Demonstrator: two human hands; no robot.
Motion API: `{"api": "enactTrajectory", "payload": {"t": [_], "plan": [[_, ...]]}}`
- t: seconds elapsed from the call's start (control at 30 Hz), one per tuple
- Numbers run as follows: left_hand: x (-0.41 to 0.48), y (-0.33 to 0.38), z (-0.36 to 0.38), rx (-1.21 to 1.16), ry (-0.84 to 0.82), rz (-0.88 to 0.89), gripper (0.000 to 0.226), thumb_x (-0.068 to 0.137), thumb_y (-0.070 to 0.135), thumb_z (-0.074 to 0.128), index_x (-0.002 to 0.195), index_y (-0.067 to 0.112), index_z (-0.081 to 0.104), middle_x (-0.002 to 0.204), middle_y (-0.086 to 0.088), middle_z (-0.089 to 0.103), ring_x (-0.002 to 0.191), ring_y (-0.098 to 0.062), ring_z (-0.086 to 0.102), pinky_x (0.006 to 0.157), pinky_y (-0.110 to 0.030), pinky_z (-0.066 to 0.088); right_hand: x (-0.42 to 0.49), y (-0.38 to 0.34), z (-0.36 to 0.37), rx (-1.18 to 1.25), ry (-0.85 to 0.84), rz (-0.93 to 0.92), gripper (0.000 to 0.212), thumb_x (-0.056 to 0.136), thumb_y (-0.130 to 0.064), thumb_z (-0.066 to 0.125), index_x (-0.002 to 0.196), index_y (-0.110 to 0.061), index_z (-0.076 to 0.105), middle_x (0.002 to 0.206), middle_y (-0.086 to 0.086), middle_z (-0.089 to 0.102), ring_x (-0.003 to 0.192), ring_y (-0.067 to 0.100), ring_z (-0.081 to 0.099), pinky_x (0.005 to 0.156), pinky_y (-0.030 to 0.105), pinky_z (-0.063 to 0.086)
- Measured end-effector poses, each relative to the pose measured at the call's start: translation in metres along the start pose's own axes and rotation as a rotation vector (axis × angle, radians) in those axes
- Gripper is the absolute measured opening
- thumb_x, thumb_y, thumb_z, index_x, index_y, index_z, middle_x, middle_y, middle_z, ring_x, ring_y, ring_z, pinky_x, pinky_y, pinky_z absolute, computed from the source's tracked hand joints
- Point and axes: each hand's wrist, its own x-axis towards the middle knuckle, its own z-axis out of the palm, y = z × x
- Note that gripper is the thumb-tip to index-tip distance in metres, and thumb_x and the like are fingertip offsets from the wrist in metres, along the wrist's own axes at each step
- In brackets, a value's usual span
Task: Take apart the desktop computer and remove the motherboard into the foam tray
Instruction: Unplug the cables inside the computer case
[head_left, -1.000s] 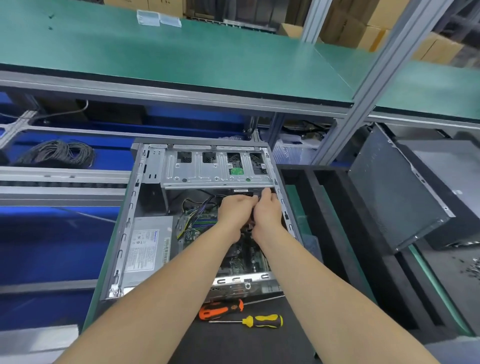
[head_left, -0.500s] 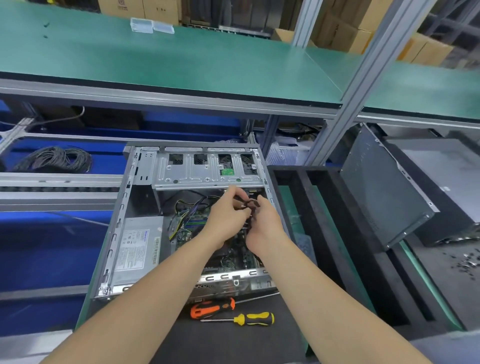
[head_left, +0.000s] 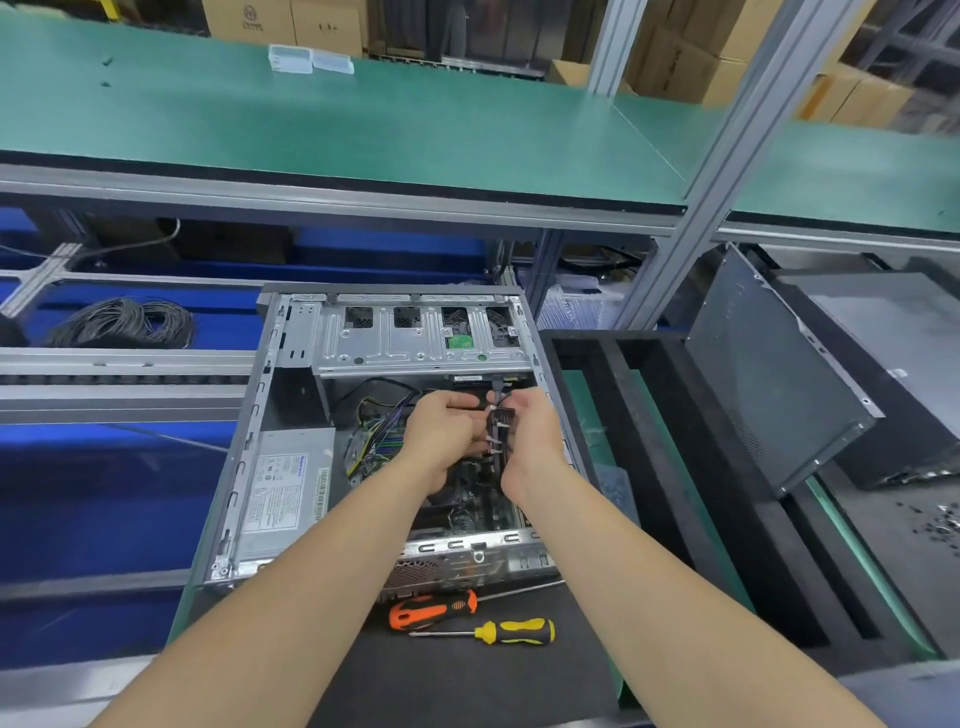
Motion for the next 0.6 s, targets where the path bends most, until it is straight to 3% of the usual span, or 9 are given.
{"api": "enactTrajectory", "payload": {"t": [0.07, 0.13, 0.23, 0.33, 0.4, 0.47, 0.53, 0.6], "plan": [[-0.001, 0.001, 0.001, -0.031, 0.019, -0.010, 0.024, 0.091, -0.006, 0.061, 0.109, 0.010, 0.065, 0.101, -0.017, 0.073, 0.076, -0.024, 0.070, 0.075, -0.042, 0.065, 0.002, -0.008, 0.005, 0.006, -0.045, 0.009, 0.030, 0.097, -0.038, 0.051, 0.094, -0.012, 0.067, 0.077, 0.002, 0.061, 0.059, 0.020, 0.053, 0.058, 0.029, 0.042], [0.000, 0.001, 0.002, -0.048, 0.019, -0.021, 0.031, 0.091, -0.004, 0.053, 0.110, 0.013, 0.071, 0.096, -0.013, 0.074, 0.070, -0.023, 0.068, 0.075, -0.040, 0.065, 0.005, -0.013, 0.010, -0.056, -0.025, 0.038, 0.034, 0.101, -0.042, 0.053, 0.093, -0.013, 0.068, 0.078, 0.002, 0.059, 0.065, 0.024, 0.056, 0.060, 0.031, 0.046], [-0.001, 0.005, 0.000, -0.022, 0.015, 0.002, 0.040, 0.089, 0.000, 0.048, 0.099, 0.023, 0.078, 0.087, -0.001, 0.077, 0.063, -0.013, 0.067, 0.062, -0.025, 0.054, 0.009, -0.015, 0.016, -0.188, 0.040, 0.012, 0.040, 0.104, -0.049, 0.057, 0.100, -0.011, 0.068, 0.090, 0.006, 0.065, 0.081, 0.026, 0.065, 0.072, 0.038, 0.056], [-0.001, 0.009, 0.000, -0.072, 0.001, -0.009, 0.038, 0.093, 0.000, 0.046, 0.100, 0.018, 0.079, 0.094, -0.004, 0.079, 0.082, -0.017, 0.074, 0.068, -0.022, 0.054, 0.017, -0.011, 0.015, -0.287, 0.057, -0.059, 0.040, 0.104, -0.048, 0.056, 0.102, -0.010, 0.069, 0.105, 0.008, 0.074, 0.101, 0.027, 0.068, 0.101, 0.049, 0.052], [0.000, 0.009, -0.001, -0.070, -0.017, -0.010, 0.036, 0.093, -0.001, 0.048, 0.100, 0.016, 0.079, 0.092, -0.005, 0.080, 0.091, -0.021, 0.074, 0.078, -0.027, 0.058, 0.018, -0.012, 0.014, -0.283, 0.032, -0.059, 0.040, 0.105, -0.046, 0.056, 0.118, -0.011, 0.067, 0.120, 0.012, 0.071, 0.116, 0.030, 0.065, 0.108, 0.051, 0.049], [0.002, 0.008, -0.002, -0.063, -0.029, -0.006, 0.035, 0.092, -0.002, 0.049, 0.100, 0.013, 0.079, 0.090, -0.004, 0.080, 0.090, -0.022, 0.074, 0.084, -0.030, 0.059, 0.020, -0.011, 0.013, -0.277, 0.023, -0.069, 0.036, 0.105, -0.042, 0.055, 0.119, -0.010, 0.065, 0.114, 0.011, 0.070, 0.112, 0.029, 0.065, 0.105, 0.049, 0.051], [0.004, 0.008, -0.003, -0.074, -0.038, -0.006, 0.033, 0.093, -0.003, 0.049, 0.106, 0.009, 0.076, 0.092, -0.006, 0.080, 0.087, -0.022, 0.072, 0.085, -0.033, 0.059, 0.020, -0.006, 0.012, -0.280, 0.068, -0.099, 0.025, 0.102, -0.033, 0.056, 0.095, -0.010, 0.064, 0.086, 0.009, 0.066, 0.088, 0.025, 0.061, 0.085, 0.039, 0.051], [0.004, 0.008, -0.004, -0.076, -0.055, -0.010, 0.033, 0.094, -0.004, 0.048, 0.112, 0.007, 0.073, 0.096, -0.011, 0.079, 0.084, -0.024, 0.071, 0.083, -0.034, 0.059, 0.016, 0.000, 0.010, -0.293, 0.097, -0.132, 0.024, 0.100, -0.031, 0.056, 0.089, -0.011, 0.062, 0.078, 0.006, 0.062, 0.077, 0.022, 0.057, 0.073, 0.034, 0.046]]}}
